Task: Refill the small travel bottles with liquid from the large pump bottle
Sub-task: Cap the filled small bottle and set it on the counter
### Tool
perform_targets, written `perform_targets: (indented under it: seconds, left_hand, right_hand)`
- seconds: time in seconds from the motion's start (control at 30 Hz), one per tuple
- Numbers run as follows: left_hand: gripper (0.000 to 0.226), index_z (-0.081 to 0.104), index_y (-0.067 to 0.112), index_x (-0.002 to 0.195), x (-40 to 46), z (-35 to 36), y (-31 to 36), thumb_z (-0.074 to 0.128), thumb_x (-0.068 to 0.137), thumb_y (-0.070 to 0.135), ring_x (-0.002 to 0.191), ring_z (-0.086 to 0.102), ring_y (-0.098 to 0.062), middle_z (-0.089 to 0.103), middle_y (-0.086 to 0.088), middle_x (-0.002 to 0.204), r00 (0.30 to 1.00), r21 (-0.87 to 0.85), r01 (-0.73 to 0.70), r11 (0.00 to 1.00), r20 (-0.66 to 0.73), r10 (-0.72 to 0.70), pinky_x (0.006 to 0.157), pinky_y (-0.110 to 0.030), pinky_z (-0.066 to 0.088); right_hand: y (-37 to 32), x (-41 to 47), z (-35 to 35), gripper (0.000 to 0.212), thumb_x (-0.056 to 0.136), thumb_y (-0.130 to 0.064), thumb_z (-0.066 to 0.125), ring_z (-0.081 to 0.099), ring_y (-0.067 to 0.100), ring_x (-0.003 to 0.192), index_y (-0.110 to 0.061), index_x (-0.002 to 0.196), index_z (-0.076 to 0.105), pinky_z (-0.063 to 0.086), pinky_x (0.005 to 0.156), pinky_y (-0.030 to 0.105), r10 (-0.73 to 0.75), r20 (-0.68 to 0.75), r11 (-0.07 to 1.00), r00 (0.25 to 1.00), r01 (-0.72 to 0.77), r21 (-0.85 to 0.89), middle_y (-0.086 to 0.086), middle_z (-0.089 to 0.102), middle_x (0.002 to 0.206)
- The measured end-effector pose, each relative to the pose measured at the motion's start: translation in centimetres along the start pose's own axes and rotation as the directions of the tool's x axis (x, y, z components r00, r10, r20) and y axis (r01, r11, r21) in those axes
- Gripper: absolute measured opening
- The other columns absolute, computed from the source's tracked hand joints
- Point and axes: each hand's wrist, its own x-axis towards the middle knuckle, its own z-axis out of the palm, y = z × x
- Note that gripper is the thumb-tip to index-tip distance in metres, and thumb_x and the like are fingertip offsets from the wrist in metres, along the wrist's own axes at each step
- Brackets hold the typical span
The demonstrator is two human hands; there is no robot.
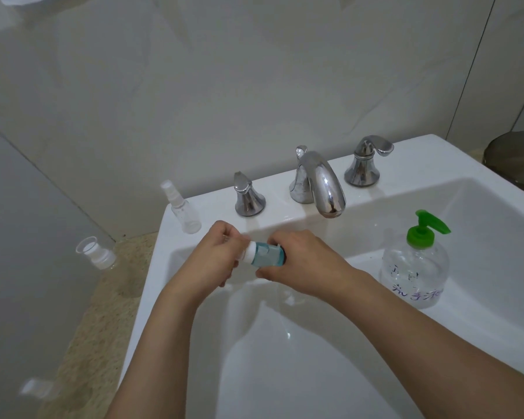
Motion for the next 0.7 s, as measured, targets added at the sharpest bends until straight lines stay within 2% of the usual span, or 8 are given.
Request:
perform_targets:
  seconds: [0.07,0.2,0.33,0.43,0.5,0.6,0.63,0.7]
  left_hand:
    - [0.025,0.049,0.017,0.09,0.0,0.0,0.1,0.059,0.082,0.038,0.06,0.048,-0.02,0.054,-0.003,0.076,1.0,-0.048,0.009,0.999,0.008,-0.009,0.055,-0.032,0.038]
    - [0.035,0.049,0.014,0.085,0.0,0.2,-0.2,0.047,0.104,0.043,0.052,0.049,-0.019,0.056,-0.004,0.064,0.999,0.076,0.0,0.997,-0.034,0.003,0.053,-0.032,0.04]
    - [0.023,0.049,0.016,0.089,0.0,0.0,0.3,0.063,0.078,0.032,0.066,0.055,-0.02,0.059,-0.005,0.081,1.0,-0.082,0.014,0.997,0.021,-0.012,0.056,-0.032,0.043]
    - [0.032,0.051,0.011,0.095,-0.2,0.2,0.2,0.058,0.099,0.042,0.06,0.056,-0.02,0.063,-0.004,0.074,0.999,-0.002,0.022,1.0,-0.031,-0.022,0.055,-0.032,0.043]
    - [0.027,0.053,0.01,0.093,-0.2,0.1,0.1,0.06,0.098,0.036,0.056,0.053,-0.019,0.062,-0.004,0.071,0.999,0.042,0.02,0.999,-0.026,-0.019,0.052,-0.031,0.041]
    - [0.027,0.052,0.017,0.092,-0.2,-0.1,0.6,0.059,0.067,0.023,0.076,0.052,-0.019,0.057,-0.004,0.091,1.0,-0.067,0.01,0.998,0.029,-0.008,0.065,-0.032,0.043]
    - [0.03,0.052,0.018,0.093,-0.3,-0.1,0.8,0.057,0.064,0.024,0.082,0.051,-0.019,0.055,-0.003,0.096,1.0,-0.087,0.008,0.996,0.018,-0.007,0.07,-0.032,0.042]
    - [0.028,0.054,0.015,0.096,-0.3,0.1,0.8,0.064,0.08,0.036,0.084,0.052,-0.018,0.056,-0.003,0.098,0.999,-0.074,-0.016,0.997,-0.038,0.014,0.072,-0.032,0.041]
  right_hand:
    - [0.0,0.0,0.0,0.034,0.076,-0.048,0.074,0.058,0.019,0.084,-0.025,0.094,0.058,0.052,0.074,0.037,0.01,0.009,1.0,1.0,-0.01,0.015,-0.004,0.059,0.092]
    - [0.0,0.0,0.0,0.034,0.076,-0.048,0.075,0.058,0.019,0.084,-0.024,0.093,0.057,0.053,0.075,0.038,0.009,0.01,1.0,1.0,-0.009,0.0,-0.005,0.059,0.091]
    - [0.0,0.0,0.1,0.035,0.076,-0.049,0.074,0.058,0.018,0.083,-0.024,0.095,0.058,0.052,0.072,0.036,0.012,0.02,1.0,1.0,-0.012,0.0,-0.004,0.059,0.091]
    - [0.0,0.0,0.1,0.034,0.077,-0.048,0.074,0.059,0.018,0.083,-0.024,0.094,0.058,0.052,0.072,0.036,0.004,0.018,1.0,1.0,-0.004,0.006,-0.005,0.059,0.09]
    - [0.1,0.0,0.1,0.034,0.077,-0.048,0.074,0.058,0.018,0.083,-0.024,0.095,0.058,0.052,0.072,0.035,0.0,0.016,1.0,1.0,0.0,-0.009,-0.005,0.059,0.091]
    - [0.2,0.0,0.1,0.035,0.077,-0.048,0.074,0.058,0.018,0.083,-0.023,0.095,0.058,0.051,0.072,0.035,0.006,0.019,1.0,1.0,-0.006,-0.002,-0.004,0.059,0.091]
    - [0.1,0.0,0.2,0.034,0.077,-0.049,0.074,0.058,0.018,0.082,-0.023,0.093,0.058,0.051,0.071,0.035,0.006,0.02,1.0,1.0,-0.006,0.007,-0.004,0.059,0.09]
    - [0.1,0.0,0.2,0.033,0.078,-0.049,0.073,0.057,0.017,0.08,-0.024,0.091,0.057,0.051,0.07,0.035,0.0,0.021,1.0,1.0,0.0,0.011,-0.005,0.058,0.088]
